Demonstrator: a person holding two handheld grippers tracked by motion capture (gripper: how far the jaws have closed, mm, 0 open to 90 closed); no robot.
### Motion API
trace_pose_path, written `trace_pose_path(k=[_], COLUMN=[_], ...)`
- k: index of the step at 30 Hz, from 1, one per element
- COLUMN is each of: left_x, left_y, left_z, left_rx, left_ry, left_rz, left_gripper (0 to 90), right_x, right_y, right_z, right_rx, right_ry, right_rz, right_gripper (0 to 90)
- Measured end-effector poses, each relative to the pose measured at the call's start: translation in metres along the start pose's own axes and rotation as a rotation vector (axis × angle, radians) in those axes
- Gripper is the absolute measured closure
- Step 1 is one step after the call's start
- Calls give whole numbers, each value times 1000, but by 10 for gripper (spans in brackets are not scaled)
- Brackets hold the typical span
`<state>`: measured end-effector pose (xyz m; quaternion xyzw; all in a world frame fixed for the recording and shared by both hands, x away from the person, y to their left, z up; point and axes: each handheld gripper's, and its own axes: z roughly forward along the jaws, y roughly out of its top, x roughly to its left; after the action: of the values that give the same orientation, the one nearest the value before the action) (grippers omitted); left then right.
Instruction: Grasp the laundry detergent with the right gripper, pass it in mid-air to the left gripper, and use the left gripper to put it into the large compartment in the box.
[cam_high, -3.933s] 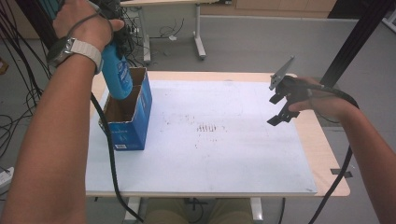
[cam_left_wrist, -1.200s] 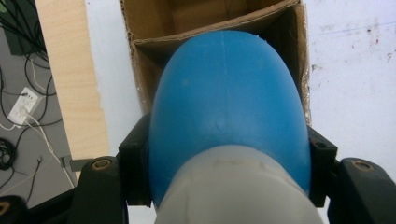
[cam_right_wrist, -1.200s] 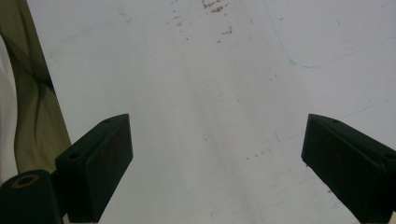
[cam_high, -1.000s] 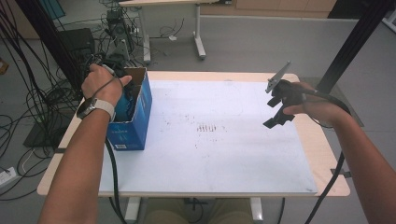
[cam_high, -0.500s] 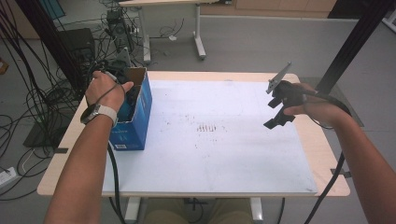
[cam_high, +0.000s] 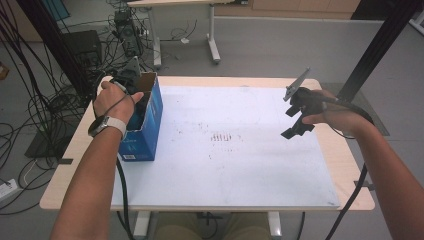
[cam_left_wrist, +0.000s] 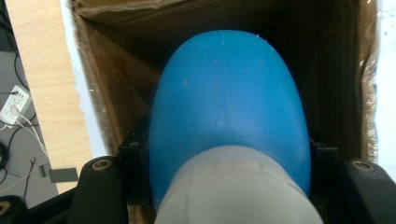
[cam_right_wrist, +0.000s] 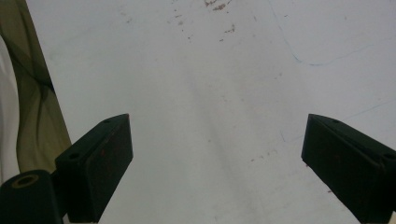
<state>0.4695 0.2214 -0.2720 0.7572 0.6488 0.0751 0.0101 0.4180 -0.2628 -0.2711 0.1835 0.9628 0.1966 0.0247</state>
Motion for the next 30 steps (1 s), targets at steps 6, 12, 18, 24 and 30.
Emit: trace_pose_path(k=[6,12,18,24,30], left_x=[0,1,1,2,2], left_y=[-1,-1,-1,-2,-1], left_z=[7,8,8,8,8], left_rx=[6,2,6,6,8], left_ry=[-6,-11,-12,-13,-11], left_rz=[1,3,2,1,-2], left_gripper=[378,377,377,377,377], right_x=[1,1,2,3,3], right_y=[0,0,-1,0,-1], right_z=[0,0,0,-2,0], right_rx=[3,2,1,-2,2], right_ry=[0,-2,-3,-4,-3], right_rz=[1,4,4,3,2], right_gripper=[88,88,88,89,89])
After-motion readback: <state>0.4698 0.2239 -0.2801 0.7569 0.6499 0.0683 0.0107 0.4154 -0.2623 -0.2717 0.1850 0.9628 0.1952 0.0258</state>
